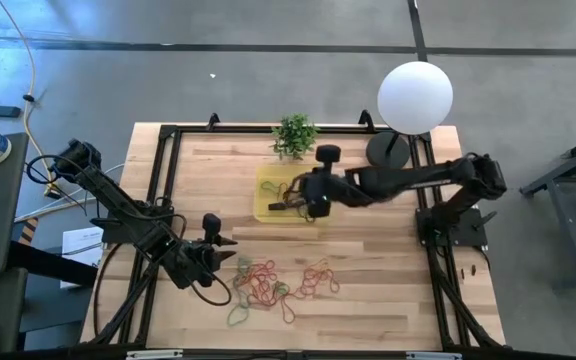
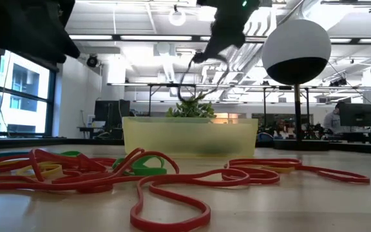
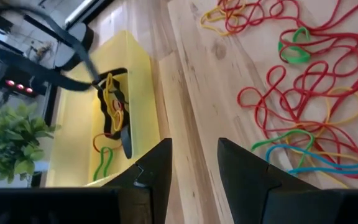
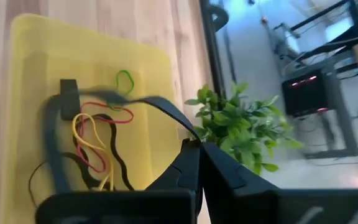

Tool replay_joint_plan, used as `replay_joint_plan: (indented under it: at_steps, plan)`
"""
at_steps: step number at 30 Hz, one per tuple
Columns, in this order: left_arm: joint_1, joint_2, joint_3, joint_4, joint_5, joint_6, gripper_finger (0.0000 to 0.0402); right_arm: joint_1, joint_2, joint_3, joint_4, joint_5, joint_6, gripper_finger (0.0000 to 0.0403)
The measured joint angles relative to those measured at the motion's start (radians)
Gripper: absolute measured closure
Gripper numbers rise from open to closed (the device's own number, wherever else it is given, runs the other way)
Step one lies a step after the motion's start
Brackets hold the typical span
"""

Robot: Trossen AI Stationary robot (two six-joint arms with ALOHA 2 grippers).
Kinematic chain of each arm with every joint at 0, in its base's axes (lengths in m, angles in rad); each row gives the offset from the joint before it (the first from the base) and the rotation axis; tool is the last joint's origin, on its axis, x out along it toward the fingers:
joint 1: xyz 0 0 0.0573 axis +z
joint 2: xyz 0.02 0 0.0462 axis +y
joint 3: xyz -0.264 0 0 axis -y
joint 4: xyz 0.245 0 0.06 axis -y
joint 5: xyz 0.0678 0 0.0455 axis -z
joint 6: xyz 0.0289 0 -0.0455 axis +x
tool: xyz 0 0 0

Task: Pick and place rubber bands into bin
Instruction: Put the black rubber band into the yellow bin

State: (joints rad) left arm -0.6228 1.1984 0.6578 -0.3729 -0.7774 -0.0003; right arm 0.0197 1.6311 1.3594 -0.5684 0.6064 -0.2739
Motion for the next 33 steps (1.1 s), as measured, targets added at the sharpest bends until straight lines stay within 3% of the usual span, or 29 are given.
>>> replay_joint_plan:
  at_steps: [4,10,25,33]
  plan:
    - [0.000,0.000,0.000,0.022,-0.002,0.023,0.0284,-0.071,0.058,0.000,0.060,-0.110,-0.039,0.0401]
    - [0.000,0.000,0.000,0.021,-0.002,0.023,0.0284,-0.154,0.148,-0.001,0.112,-0.189,-0.075,0.0400]
    - [0.000,0.000,0.000,0.020,-0.001,0.026,0.0284,-0.213,0.219,-0.001,0.080,-0.204,-0.094,0.0401]
    - [0.001,0.000,0.000,0.025,-0.002,0.022,0.0284,-0.249,0.219,-0.001,0.004,-0.437,-0.017,0.0373]
